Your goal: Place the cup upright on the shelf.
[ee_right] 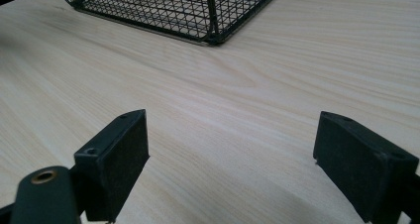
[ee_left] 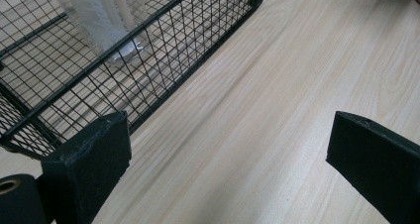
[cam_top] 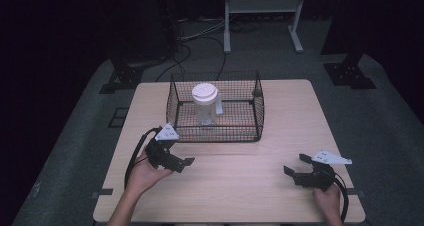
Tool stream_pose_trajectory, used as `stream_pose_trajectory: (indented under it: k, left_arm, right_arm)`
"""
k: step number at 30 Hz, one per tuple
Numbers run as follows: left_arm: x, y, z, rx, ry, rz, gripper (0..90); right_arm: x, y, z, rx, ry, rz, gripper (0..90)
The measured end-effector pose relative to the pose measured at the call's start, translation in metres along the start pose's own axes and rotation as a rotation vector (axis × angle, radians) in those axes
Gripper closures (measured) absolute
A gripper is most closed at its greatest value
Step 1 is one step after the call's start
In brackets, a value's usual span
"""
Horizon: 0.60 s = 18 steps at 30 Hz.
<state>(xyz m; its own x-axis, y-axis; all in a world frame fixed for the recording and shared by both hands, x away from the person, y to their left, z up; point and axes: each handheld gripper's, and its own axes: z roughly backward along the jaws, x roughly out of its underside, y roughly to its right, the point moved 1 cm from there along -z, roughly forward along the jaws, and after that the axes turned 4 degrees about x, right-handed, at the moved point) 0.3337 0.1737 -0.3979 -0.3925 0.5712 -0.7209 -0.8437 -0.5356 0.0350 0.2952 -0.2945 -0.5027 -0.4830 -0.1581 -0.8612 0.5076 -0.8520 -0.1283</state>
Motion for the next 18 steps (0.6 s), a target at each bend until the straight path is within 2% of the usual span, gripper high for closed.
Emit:
stream_pose_trajectory:
  k: [7, 11, 16, 18]
  left_arm:
    - [0.010, 0.003, 0.000, -0.017, 0.011, -0.004, 2.4]
    - [0.018, 0.003, 0.002, -0.033, 0.048, 0.015, 2.2]
    - [0.028, 0.003, 0.003, -0.040, 0.060, 0.031, 2.2]
    - [0.033, 0.002, 0.003, -0.028, 0.064, 0.044, 2.2]
  right_arm:
    - [0.000, 0.000, 0.000, 0.005, -0.001, 0.002, 12.9]
    - [0.000, 0.000, 0.000, 0.006, -0.002, 0.003, 12.9]
    - [0.000, -0.001, 0.000, 0.005, -0.003, 0.004, 12.9]
    - [0.000, -0.001, 0.000, 0.005, -0.003, 0.004, 12.9]
